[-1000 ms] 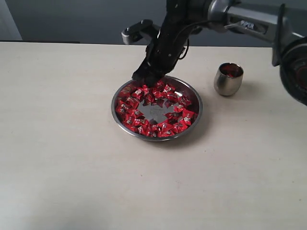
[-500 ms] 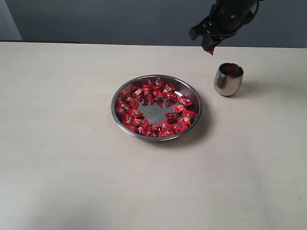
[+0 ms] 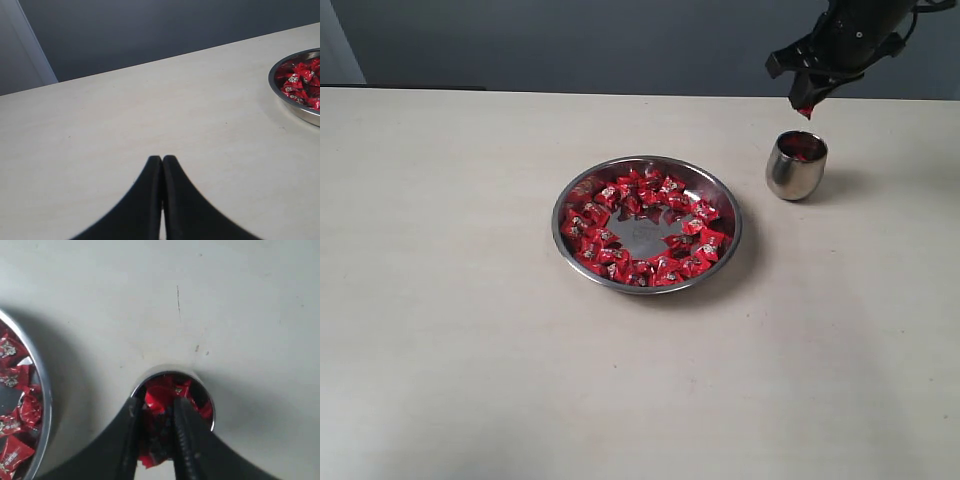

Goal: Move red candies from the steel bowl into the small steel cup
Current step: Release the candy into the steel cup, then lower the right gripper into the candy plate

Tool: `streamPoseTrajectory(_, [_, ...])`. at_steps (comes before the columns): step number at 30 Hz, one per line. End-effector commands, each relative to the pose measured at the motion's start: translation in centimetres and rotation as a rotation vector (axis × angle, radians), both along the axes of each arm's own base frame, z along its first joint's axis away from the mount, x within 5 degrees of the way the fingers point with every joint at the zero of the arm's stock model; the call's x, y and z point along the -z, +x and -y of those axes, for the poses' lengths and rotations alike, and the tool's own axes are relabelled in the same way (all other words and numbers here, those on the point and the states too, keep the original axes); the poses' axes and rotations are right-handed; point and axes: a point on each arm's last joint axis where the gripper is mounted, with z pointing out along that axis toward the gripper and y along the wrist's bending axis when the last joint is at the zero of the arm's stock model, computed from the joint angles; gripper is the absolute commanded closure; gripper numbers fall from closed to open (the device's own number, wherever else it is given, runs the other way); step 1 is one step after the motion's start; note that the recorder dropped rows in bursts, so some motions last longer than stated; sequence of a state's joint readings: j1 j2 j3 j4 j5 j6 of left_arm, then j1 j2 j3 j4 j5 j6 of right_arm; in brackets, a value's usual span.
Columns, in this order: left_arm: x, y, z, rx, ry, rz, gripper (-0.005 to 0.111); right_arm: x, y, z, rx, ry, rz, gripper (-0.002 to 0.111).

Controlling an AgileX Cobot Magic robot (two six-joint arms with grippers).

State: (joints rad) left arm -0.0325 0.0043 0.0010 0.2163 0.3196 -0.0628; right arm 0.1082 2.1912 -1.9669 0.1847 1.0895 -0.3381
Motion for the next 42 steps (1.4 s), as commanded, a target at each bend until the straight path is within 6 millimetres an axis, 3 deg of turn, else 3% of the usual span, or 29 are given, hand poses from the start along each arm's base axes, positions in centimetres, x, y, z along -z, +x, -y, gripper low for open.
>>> streamPoseTrajectory(1, [-0.1,0.0,0.0,0.0,-0.003,0.012,0.106,0.5,0.2,0.3,0.002,-0.005,-0.013,0.109])
streamPoseTrajectory(7, [-0.1,0.0,0.0,0.0,-0.003,0.012,0.106,1.3,0.2,0.6,-0.001,-0.029,-0.036,0.107])
streamPoseTrajectory(12, [-0.1,0.0,0.0,0.0,-0.003,0.012,0.106,1.7,0.2,1.0,-0.009,-0.083,-0.06,0.081])
streamPoseTrajectory(15, [-0.1,0.0,0.0,0.0,-0.003,0.012,0.106,1.7,0.1,1.0,-0.009,-0.078,-0.06,0.072])
streamPoseTrajectory(24, [-0.1,0.0,0.0,0.0,-0.003,0.012,0.106,1.7,0.0,0.7,-0.006,-0.04,-0.079,0.07])
streamPoseTrajectory(32, [-0.1,0.0,0.0,0.0,-0.003,0.012,0.106,1.1,-0.6,-4.1,-0.081,0.213,-0.086,0.07])
streamPoseTrajectory(35, [-0.1,0.0,0.0,0.0,-0.003,0.012,0.106,1.1,-1.2,-7.1,-0.166,0.228,-0.078,0.07])
streamPoseTrajectory(42, [-0.1,0.0,0.0,0.0,-0.003,0.012,0.106,3.2,-2.6,-13.5,-0.331,0.2,-0.054,0.07])
